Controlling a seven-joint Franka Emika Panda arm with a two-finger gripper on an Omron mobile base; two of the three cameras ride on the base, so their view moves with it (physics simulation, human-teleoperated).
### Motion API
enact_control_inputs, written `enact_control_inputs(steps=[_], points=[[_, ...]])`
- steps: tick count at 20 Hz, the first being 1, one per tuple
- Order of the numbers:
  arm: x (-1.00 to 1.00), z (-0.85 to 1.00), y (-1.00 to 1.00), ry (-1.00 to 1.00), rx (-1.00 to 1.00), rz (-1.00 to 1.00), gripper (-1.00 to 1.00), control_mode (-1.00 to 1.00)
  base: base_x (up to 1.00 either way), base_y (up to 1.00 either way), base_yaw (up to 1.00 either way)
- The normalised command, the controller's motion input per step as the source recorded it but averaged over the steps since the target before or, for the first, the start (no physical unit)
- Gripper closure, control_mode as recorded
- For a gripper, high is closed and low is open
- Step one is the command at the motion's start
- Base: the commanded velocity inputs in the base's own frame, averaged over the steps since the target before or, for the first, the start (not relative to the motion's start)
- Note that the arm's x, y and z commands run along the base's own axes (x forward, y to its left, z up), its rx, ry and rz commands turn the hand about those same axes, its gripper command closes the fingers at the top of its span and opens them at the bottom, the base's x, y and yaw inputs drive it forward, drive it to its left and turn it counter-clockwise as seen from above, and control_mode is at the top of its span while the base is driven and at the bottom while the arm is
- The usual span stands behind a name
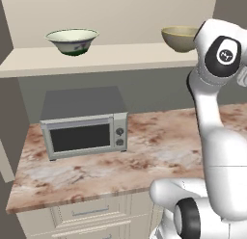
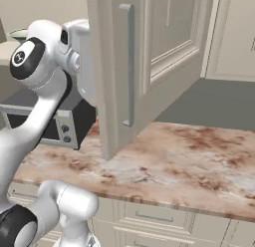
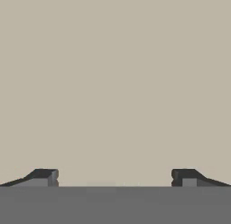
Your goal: Move the bowls from the cabinet to the plates on the dining table.
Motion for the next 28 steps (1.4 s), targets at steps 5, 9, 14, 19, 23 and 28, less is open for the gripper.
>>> enact_control_inputs(steps=[5, 9, 14, 19, 23, 28], points=[[-0.34, -0.15, -0.58, 0.0, 0.04, -0.13, -1.0, -1.0, 0.0, 0.0, 0.0], [-0.24, -0.03, -0.43, 0.0, 0.03, -0.08, -1.0, -1.0, 0.0, 0.0, 0.0], [-0.05, 0.01, 0.0, -0.03, 0.01, 0.0, -1.0, -1.0, 0.0, 0.0, 0.0], [-0.26, 0.0, 0.19, -0.23, 0.19, 0.05, -1.0, -1.0, 0.0, 0.0, 0.0], [-0.37, 0.0, 0.37, -0.33, 0.21, 0.13, -1.0, -1.0, 0.0, 0.0, 0.0], [-0.35, 0.0, 0.49, -0.33, 0.12, 0.18, -1.0, -1.0, 0.0, 0.0, 0.0]])
